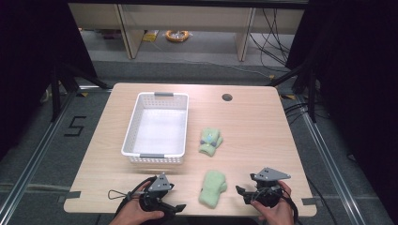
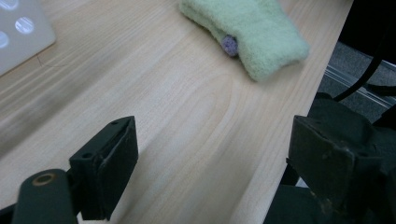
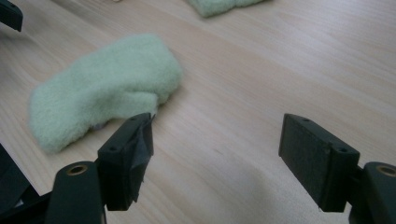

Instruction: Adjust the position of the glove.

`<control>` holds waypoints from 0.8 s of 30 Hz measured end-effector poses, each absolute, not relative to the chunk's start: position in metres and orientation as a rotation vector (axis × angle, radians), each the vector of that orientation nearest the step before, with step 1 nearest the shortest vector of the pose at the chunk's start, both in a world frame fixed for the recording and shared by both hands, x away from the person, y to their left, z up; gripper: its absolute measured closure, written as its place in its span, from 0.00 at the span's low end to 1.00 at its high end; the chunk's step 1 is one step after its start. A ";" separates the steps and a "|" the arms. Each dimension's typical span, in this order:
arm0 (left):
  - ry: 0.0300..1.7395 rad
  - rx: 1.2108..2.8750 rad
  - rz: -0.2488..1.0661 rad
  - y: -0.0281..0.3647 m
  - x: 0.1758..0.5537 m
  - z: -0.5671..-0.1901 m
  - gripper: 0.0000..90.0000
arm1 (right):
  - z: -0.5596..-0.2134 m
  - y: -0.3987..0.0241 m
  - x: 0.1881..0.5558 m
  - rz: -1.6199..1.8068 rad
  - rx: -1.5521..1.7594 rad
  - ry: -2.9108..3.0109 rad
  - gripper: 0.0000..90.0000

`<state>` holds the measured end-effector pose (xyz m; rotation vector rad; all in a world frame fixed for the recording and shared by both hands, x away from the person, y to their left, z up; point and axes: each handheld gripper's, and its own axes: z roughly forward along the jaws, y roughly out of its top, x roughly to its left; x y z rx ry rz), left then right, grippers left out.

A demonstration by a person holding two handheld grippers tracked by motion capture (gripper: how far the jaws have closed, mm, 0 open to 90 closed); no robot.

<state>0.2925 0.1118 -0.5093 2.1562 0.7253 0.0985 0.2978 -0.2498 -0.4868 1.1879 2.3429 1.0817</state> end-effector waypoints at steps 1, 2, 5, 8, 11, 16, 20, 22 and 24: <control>0.713 2.167 0.106 0.112 0.293 -0.509 0.17 | -0.486 -0.250 0.298 1.086 1.186 2.343 0.32; 0.741 2.151 0.096 0.110 0.292 -0.509 0.17 | -0.485 -0.249 0.299 1.090 1.184 2.342 0.33; 0.728 2.131 0.084 0.105 0.290 -0.509 0.19 | -0.482 -0.244 0.300 1.114 1.173 2.350 0.39; 0.698 2.145 0.094 0.102 0.290 -0.507 0.20 | -0.480 -0.242 0.305 1.141 1.112 2.363 0.44; 0.678 2.123 0.088 0.094 0.288 -0.506 0.22 | -0.477 -0.238 0.310 1.150 1.065 2.384 0.49; 0.658 2.119 0.067 0.082 0.288 -0.508 0.28 | -0.475 -0.227 0.321 1.192 1.030 2.420 0.57; 0.629 2.144 0.079 0.075 0.289 -0.508 0.33 | -0.476 -0.214 0.332 1.181 0.981 2.463 0.63; 0.606 2.160 0.091 0.071 0.291 -0.509 0.33 | -0.476 -0.211 0.334 1.188 0.979 2.468 0.63; 0.606 2.172 0.082 0.065 0.293 -0.510 0.36 | -0.477 -0.204 0.340 1.178 0.971 2.484 0.66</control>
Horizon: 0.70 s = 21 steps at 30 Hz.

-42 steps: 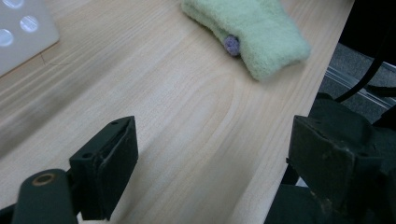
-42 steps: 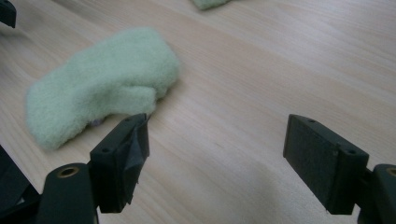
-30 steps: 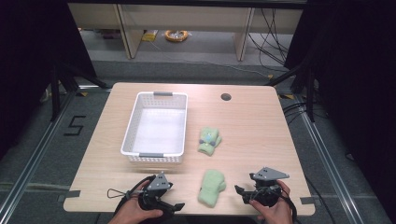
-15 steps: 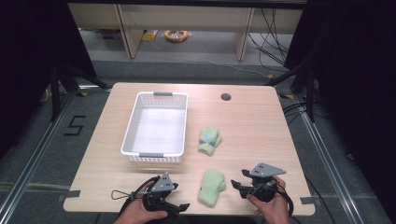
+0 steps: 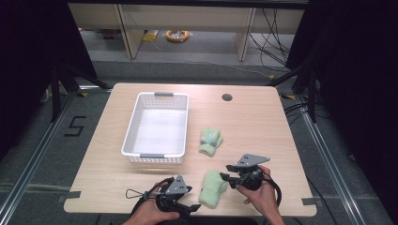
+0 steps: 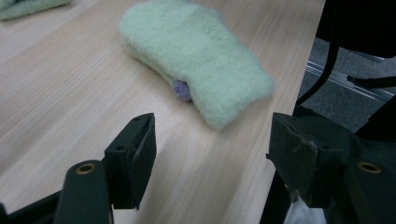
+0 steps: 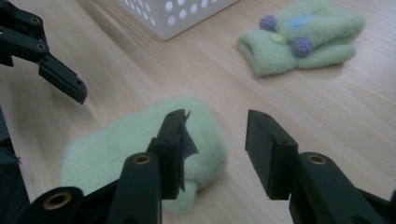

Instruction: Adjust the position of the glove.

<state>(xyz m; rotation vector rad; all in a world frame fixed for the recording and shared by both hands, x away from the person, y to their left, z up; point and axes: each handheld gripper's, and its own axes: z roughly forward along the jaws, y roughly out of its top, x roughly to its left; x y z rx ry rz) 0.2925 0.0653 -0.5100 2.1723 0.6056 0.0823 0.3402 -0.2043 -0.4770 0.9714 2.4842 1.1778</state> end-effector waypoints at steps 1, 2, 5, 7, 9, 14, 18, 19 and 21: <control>0.587 2.183 0.090 0.063 0.294 -0.511 0.37 | -0.477 -0.202 0.342 1.170 0.977 2.498 0.67; 0.570 2.190 0.096 0.060 0.295 -0.511 0.40 | -0.478 -0.200 0.345 1.173 0.959 2.506 0.68; 0.578 2.193 0.091 0.055 0.295 -0.512 0.41 | -0.480 -0.196 0.349 1.182 0.953 2.517 0.70; 0.581 2.188 0.093 0.051 0.295 -0.512 0.41 | -0.482 -0.192 0.353 1.188 0.948 2.528 0.70; 0.561 2.208 0.114 0.048 0.298 -0.513 0.43 | -0.487 -0.187 0.358 1.164 0.971 2.558 0.70; 0.559 2.212 0.079 0.046 0.302 -0.515 0.46 | -0.495 -0.183 0.362 1.159 0.999 2.582 0.72; 0.566 2.230 0.079 0.046 0.303 -0.515 0.53 | -0.498 -0.183 0.362 1.169 1.038 2.580 0.74; 0.578 2.218 0.066 0.046 0.304 -0.516 0.55 | -0.500 -0.184 0.363 1.159 1.030 2.582 0.74; 0.579 2.224 0.060 0.046 0.304 -0.515 0.58 | -0.500 -0.184 0.362 1.149 1.074 2.601 0.75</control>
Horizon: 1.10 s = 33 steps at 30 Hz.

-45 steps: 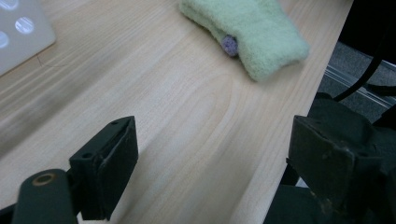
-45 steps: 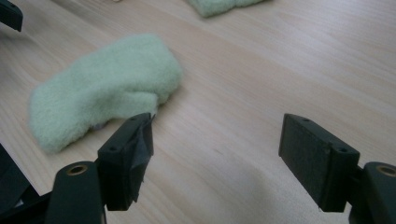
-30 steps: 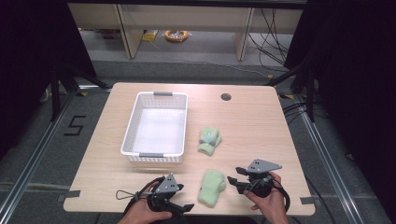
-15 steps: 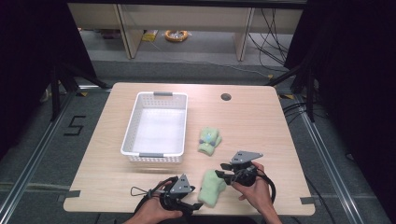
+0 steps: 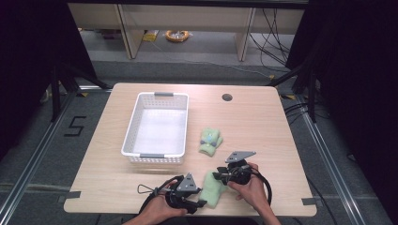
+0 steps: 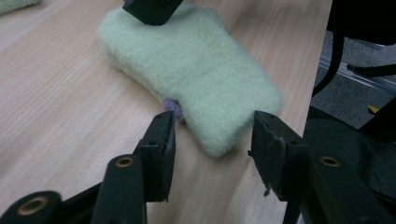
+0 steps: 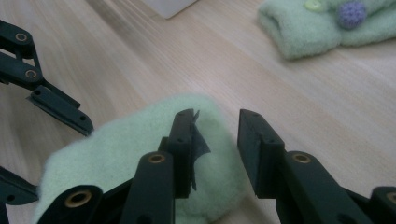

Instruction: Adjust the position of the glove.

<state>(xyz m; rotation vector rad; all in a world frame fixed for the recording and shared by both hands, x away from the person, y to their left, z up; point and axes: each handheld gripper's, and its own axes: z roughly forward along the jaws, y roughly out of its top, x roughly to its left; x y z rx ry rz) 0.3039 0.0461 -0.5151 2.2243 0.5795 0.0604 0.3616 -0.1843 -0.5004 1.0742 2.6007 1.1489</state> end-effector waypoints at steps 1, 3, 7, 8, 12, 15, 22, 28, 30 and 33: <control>0.553 2.230 0.064 0.046 0.304 -0.515 0.64 | -0.500 -0.186 0.363 1.136 1.071 2.605 0.75; 0.542 2.243 0.079 0.046 0.305 -0.514 0.70 | -0.501 -0.185 0.363 1.131 1.076 2.603 0.76; 0.556 2.231 0.062 0.046 0.307 -0.513 0.84 | -0.502 -0.186 0.361 1.148 1.075 2.607 0.84; 0.570 2.221 0.053 0.046 0.307 -0.514 0.86 | -0.503 -0.186 0.361 1.162 1.091 2.600 0.87; 0.564 2.232 0.073 0.047 0.308 -0.512 0.90 | -0.504 -0.188 0.360 1.197 1.127 2.589 0.92; 0.566 2.229 0.063 0.051 0.310 -0.509 0.90 | -0.500 -0.188 0.356 1.227 1.150 2.551 0.94; 0.583 2.188 0.083 0.061 0.321 -0.498 0.91 | -0.489 -0.201 0.342 1.346 1.239 2.464 0.94; 0.595 2.192 0.091 0.065 0.328 -0.496 0.91 | -0.485 -0.205 0.332 1.396 1.280 2.422 0.94; 0.593 2.203 0.103 0.067 0.332 -0.496 0.91 | -0.485 -0.205 0.329 1.403 1.295 2.415 0.94; 0.624 2.186 0.097 0.068 0.340 -0.498 0.91 | -0.487 -0.204 0.325 1.401 1.318 2.406 0.94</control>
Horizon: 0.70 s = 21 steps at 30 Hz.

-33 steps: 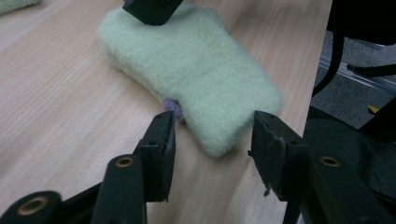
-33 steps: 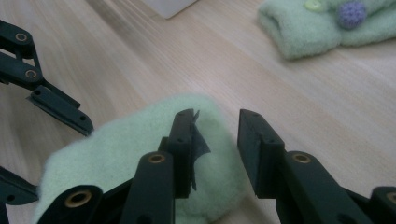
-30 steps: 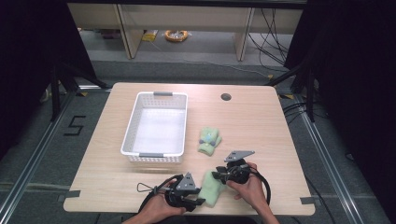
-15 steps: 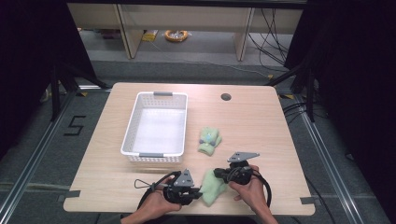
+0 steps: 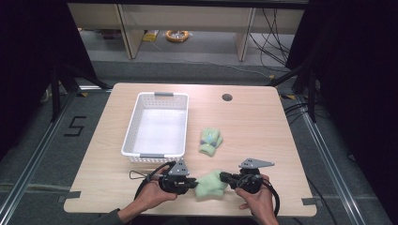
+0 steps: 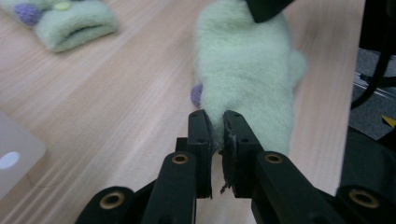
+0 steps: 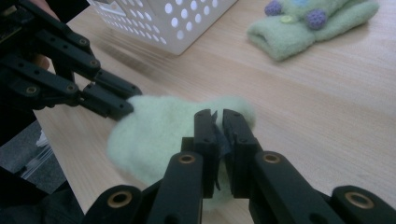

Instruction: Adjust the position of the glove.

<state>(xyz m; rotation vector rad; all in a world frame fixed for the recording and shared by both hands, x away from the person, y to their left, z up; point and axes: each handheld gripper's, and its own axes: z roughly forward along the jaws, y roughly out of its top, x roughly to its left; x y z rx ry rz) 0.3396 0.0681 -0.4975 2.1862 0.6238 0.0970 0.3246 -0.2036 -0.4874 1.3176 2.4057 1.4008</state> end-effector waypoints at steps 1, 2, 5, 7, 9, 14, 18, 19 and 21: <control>0.624 2.186 0.097 0.068 0.340 -0.498 0.91 | -0.487 -0.204 0.325 1.401 1.318 2.406 0.94; 0.631 2.190 0.105 0.069 0.343 -0.499 0.91 | -0.491 -0.203 0.326 1.401 1.285 2.420 0.94; 0.627 2.198 0.105 0.069 0.346 -0.501 0.91 | -0.493 -0.201 0.326 1.372 1.314 2.425 0.94; 0.635 2.206 0.104 0.068 0.346 -0.504 0.91 | -0.496 -0.200 0.327 1.356 1.318 2.431 0.94; 0.616 2.221 0.119 0.068 0.347 -0.505 0.90 | -0.499 -0.199 0.327 1.331 1.333 2.441 0.94; 0.613 2.226 0.119 0.069 0.347 -0.508 0.89 | -0.503 -0.200 0.329 1.316 1.333 2.448 0.92; 0.626 2.224 0.123 0.069 0.347 -0.508 0.85 | -0.504 -0.198 0.329 1.291 1.324 2.464 0.88; 0.614 2.234 0.141 0.070 0.348 -0.506 0.81 | -0.504 -0.198 0.329 1.286 1.332 2.472 0.87; 0.639 2.218 0.151 0.071 0.347 -0.505 0.75 | -0.504 -0.199 0.329 1.289 1.335 2.469 0.83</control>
